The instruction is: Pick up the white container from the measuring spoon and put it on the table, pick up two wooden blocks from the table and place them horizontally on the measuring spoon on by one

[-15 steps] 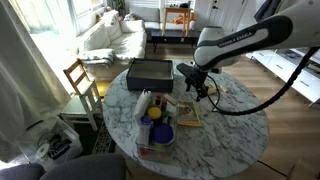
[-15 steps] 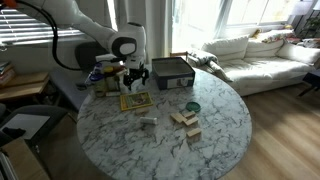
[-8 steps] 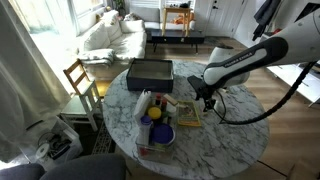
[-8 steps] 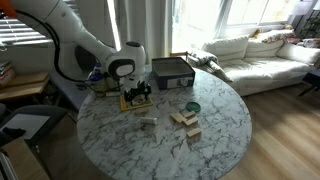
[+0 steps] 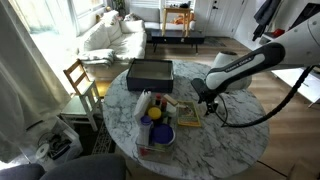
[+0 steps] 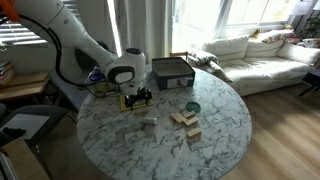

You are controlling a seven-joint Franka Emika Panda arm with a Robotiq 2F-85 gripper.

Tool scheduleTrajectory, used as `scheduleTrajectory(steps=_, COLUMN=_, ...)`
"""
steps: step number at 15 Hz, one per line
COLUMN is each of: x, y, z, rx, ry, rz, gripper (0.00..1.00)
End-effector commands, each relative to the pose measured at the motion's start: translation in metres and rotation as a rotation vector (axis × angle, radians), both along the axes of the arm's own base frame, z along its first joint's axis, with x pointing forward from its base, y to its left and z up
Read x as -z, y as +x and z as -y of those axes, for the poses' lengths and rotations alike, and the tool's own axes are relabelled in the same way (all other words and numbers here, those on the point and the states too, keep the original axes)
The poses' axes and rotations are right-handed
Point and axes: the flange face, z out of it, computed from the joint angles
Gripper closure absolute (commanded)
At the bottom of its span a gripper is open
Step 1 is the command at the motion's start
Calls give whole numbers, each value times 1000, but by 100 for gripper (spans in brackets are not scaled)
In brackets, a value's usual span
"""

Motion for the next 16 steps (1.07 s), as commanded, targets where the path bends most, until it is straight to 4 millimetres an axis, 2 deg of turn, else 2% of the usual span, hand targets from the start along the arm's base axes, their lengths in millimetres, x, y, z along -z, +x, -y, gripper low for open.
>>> scheduleTrajectory(steps=1, x=8, y=2, z=7, rx=-7, ry=8, rz=6, gripper=0)
scheduleTrajectory(steps=16, x=26, y=17, z=21, rx=-20, ry=15, rz=-18, gripper=0)
